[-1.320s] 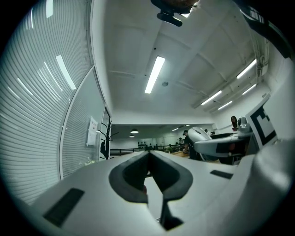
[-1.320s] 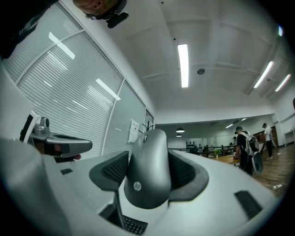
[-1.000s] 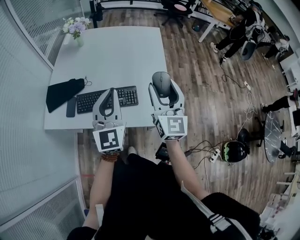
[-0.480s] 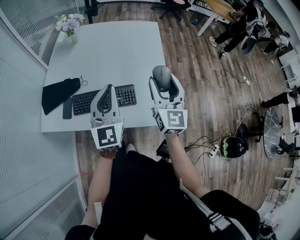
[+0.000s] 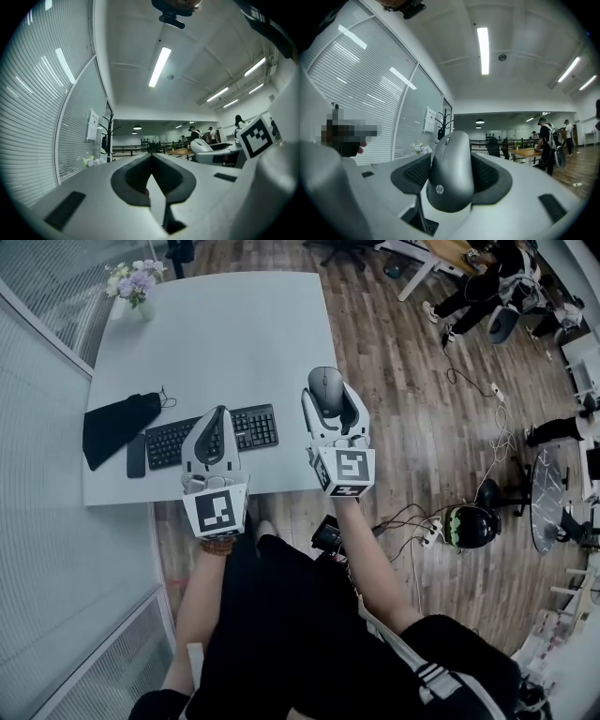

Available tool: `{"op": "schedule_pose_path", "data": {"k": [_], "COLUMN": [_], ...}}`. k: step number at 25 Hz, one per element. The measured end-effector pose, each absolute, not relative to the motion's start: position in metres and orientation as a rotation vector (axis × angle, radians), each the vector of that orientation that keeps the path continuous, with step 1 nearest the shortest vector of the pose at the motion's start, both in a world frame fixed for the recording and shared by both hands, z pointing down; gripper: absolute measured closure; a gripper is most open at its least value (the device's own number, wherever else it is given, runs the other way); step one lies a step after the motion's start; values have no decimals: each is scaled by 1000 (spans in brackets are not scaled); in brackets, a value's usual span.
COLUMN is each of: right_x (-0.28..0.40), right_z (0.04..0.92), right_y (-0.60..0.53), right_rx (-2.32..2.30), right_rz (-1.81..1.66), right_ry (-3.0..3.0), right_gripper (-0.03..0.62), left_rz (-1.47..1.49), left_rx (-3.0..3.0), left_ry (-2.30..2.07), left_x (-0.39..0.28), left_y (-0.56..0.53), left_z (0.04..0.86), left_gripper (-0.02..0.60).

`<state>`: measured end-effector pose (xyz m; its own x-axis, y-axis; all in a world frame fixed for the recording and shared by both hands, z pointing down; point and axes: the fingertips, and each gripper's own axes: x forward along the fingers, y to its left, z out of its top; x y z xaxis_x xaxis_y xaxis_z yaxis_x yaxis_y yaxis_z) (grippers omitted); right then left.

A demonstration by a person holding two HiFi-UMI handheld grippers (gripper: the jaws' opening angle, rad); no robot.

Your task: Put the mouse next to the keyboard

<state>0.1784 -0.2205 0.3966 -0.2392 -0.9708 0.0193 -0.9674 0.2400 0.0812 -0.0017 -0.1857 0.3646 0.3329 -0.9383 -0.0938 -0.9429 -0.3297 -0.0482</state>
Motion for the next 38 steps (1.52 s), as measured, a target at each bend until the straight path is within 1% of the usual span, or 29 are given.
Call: {"op": "schedule_pose_path", "data": {"k": [21,38], "right_x": [165,184], "right_z": [471,533], "right_y": [-256,-270], "right_rx": [1780,1730], "right_rz": [29,173], "right_ry": [-2364,-2286], "right_gripper": [333,333], "left_rz": [37,2], "left_rx": [-2505,-2512], "left_ry": [1786,1812], "left_x": [-30,-36], "left_y": [-200,-198], "left_z": [392,401], "left_gripper": [572,572]}}
